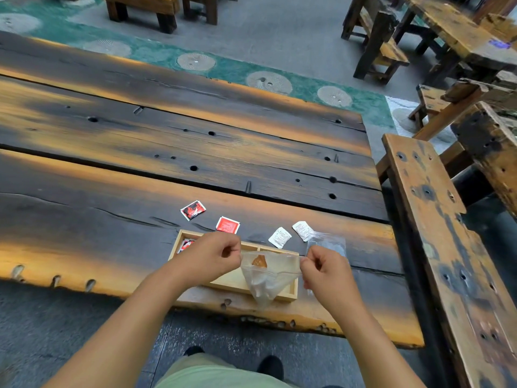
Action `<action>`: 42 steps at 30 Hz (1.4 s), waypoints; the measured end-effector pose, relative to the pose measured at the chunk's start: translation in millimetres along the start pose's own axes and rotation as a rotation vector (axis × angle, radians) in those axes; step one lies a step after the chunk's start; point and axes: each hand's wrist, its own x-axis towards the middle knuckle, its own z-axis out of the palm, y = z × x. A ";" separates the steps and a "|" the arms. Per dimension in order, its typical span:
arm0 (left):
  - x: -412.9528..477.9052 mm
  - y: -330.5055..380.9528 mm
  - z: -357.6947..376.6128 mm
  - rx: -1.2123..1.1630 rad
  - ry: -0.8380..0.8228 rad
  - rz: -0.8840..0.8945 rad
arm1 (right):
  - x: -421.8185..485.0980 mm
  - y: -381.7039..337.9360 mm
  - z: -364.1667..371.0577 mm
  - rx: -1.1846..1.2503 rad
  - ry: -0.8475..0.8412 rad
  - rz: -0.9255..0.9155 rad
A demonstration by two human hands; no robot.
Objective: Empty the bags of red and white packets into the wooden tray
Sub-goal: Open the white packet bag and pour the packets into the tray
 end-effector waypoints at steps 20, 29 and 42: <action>25.7 95.7 10.9 -0.682 -0.031 0.258 | -7.4 -115.4 -84.6 0.724 0.045 -0.039; 40.3 105.1 15.1 -1.136 0.129 0.164 | -3.6 -117.5 -74.2 0.781 0.048 -0.125; 42.8 53.1 63.5 -1.513 -0.084 -0.289 | -20.7 -15.9 0.2 0.810 -0.371 0.446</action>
